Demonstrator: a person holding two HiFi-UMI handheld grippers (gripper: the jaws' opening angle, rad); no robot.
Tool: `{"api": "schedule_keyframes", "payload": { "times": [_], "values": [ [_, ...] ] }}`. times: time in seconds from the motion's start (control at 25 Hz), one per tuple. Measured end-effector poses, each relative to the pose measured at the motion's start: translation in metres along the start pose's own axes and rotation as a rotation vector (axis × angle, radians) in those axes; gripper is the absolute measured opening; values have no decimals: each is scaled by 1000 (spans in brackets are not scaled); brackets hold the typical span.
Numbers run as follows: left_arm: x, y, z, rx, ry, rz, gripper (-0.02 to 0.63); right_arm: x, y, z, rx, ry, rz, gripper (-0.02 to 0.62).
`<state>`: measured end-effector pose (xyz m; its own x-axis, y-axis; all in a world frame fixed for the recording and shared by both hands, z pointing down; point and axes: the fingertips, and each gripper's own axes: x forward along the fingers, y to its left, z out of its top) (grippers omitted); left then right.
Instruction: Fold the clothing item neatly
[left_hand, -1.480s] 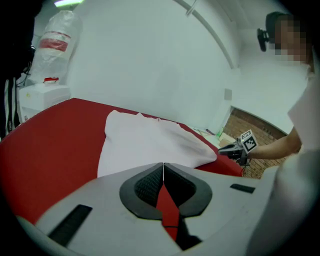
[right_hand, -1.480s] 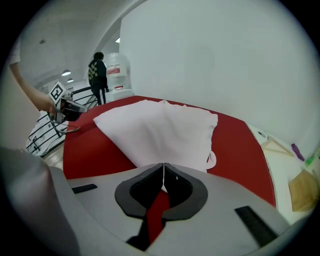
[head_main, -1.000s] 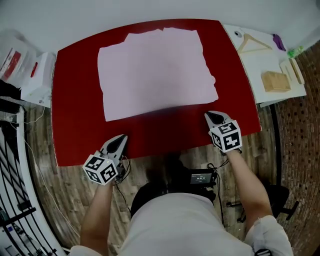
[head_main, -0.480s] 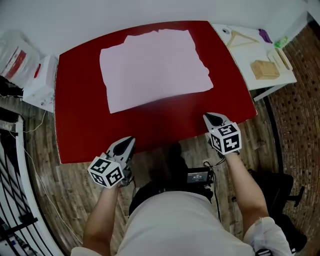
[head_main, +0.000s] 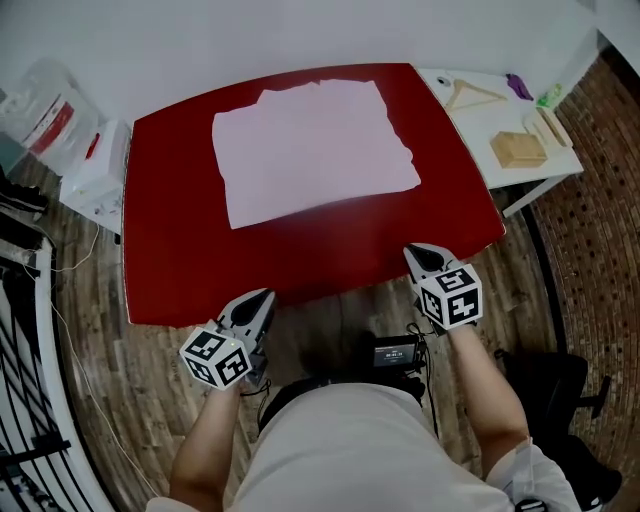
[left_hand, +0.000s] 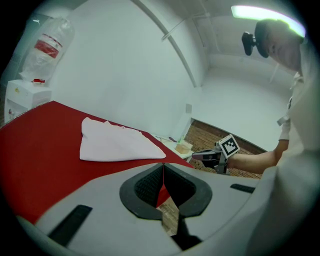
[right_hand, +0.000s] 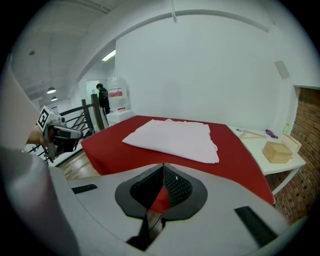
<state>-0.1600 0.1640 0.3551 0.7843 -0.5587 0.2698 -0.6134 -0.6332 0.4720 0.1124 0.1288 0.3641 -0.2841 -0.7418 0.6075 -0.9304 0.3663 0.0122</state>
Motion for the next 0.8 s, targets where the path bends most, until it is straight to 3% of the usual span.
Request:
{"api": "schedule_keyframes", "payload": {
  "times": [0.24, 0.8],
  "values": [
    [-6, -22, -4, -8, -19, 25, 8, -12, 14, 2, -5, -33, 74, 14],
    [1, -88, -26, -77, -87, 167, 8, -52, 12, -21, -30, -57, 250, 14]
  ]
}}
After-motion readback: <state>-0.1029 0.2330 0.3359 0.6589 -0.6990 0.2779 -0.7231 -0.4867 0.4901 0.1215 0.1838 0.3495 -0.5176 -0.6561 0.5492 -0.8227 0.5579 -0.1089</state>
